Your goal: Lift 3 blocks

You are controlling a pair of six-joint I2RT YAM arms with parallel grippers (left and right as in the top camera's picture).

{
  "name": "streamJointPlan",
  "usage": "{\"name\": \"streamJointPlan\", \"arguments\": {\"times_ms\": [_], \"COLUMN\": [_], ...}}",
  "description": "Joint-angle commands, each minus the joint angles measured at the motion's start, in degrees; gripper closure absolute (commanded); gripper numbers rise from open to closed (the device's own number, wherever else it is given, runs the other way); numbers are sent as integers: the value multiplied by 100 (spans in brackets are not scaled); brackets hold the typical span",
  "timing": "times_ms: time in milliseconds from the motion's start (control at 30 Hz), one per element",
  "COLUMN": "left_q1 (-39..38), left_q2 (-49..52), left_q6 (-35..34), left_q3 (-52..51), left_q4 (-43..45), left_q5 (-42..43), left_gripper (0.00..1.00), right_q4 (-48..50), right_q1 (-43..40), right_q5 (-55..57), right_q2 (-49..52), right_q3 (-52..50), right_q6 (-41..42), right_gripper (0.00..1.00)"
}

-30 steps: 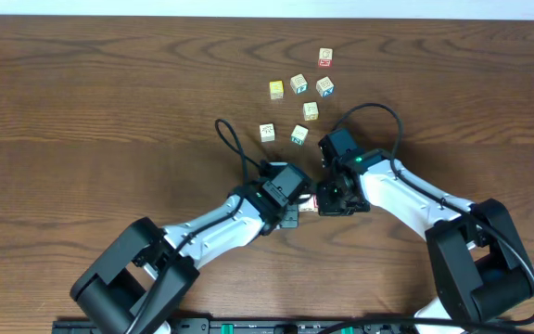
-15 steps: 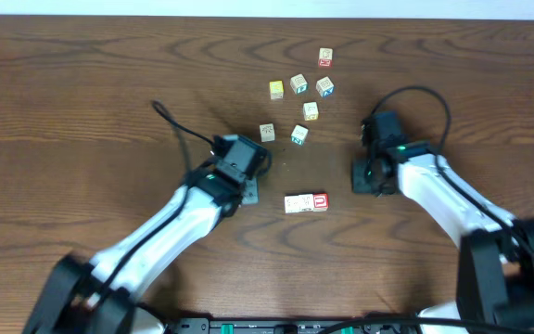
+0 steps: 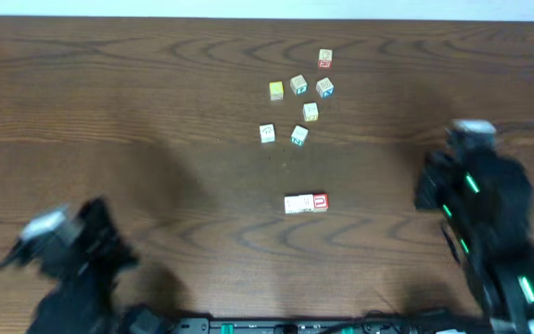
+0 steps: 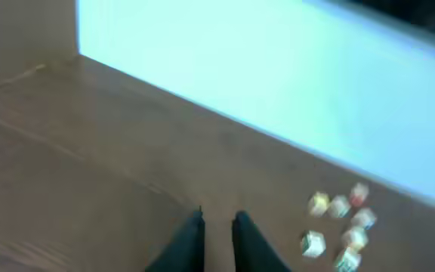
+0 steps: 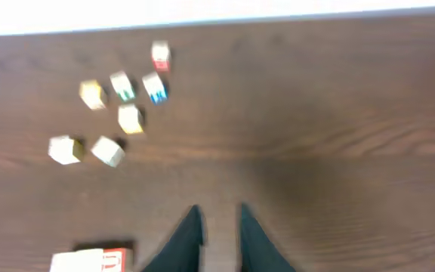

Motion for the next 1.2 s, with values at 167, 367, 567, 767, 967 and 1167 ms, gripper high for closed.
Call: {"name": "streamJointPlan", "arguments": {"times_ms": [167,367,567,767,967,1167], "left_q1": [20,20,20,20,20,20], "left_q2": [-1631,-1405,-999,-798,-798,-798], "left_q6": [-105,380,1528,1565,1563,1563], "left_q3": [192,293,293,293,291,291], "left_q4": [-409,-382,-236,-238,-280,-280], "left_q5": [-332,-1803,-2262,-2260,-2256,-2256], "left_gripper": [51,27,23,23,23,23], "right_q4": [-1193,-1355,-1303,-1281,-1727,-2409], "right_q1": [-13,-13,-13,-13,-13,-13], "right_q5": [138,466,1370,1759,1510,1478], "right_q2": [-2686,-3318,-3233,-3230,-3230,-3230], "right_q3": [46,44,31,22,22,22], "right_q6": [-39,-39,-42,-42,-39,-39], "right_gripper": [21,1,1,1,1,1]}}
